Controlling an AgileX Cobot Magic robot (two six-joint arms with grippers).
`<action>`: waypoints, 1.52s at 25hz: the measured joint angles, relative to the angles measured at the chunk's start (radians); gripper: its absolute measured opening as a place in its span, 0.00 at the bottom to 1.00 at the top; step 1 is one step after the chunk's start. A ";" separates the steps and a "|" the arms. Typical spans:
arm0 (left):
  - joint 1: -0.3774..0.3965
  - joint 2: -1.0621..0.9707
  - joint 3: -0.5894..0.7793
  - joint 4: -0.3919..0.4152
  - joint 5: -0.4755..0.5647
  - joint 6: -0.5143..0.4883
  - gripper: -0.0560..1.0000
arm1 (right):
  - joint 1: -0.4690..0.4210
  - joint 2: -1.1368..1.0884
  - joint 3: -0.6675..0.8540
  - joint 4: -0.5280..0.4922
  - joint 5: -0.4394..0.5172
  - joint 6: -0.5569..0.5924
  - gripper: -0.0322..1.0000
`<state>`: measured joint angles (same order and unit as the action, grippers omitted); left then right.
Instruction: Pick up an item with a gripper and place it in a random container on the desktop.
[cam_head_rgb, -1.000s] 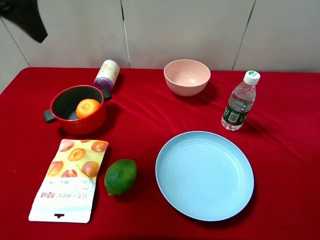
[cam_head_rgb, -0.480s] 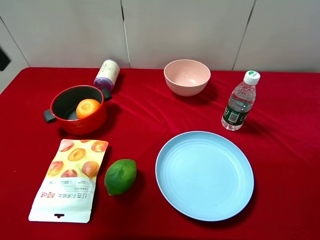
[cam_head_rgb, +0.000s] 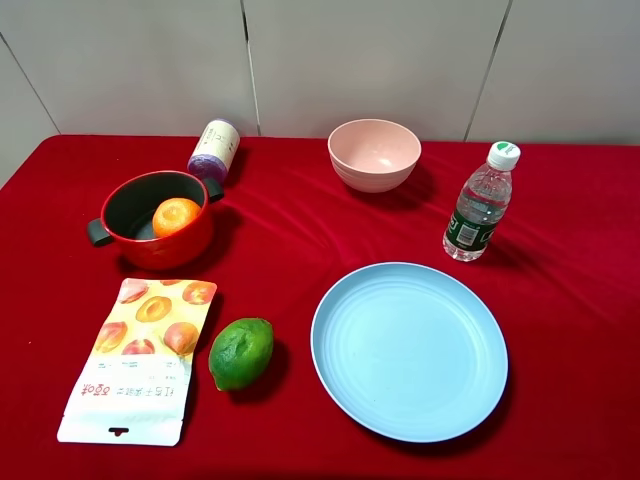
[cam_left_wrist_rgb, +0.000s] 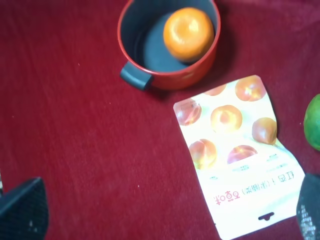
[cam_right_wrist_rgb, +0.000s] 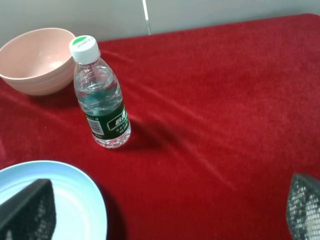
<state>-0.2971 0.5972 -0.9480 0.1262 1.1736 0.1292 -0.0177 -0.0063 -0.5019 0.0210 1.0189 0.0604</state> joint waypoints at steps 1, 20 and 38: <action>0.000 -0.038 0.011 0.000 0.000 0.000 0.99 | 0.000 0.000 0.000 0.000 0.000 0.000 0.70; 0.201 -0.442 0.295 -0.089 -0.040 0.000 0.99 | 0.000 0.000 0.000 0.000 0.000 0.000 0.70; 0.306 -0.602 0.454 -0.165 -0.105 -0.004 0.99 | 0.000 0.000 0.000 0.000 0.000 0.000 0.70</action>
<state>0.0084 -0.0049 -0.4936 -0.0384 1.0688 0.1251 -0.0177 -0.0063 -0.5019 0.0210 1.0189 0.0604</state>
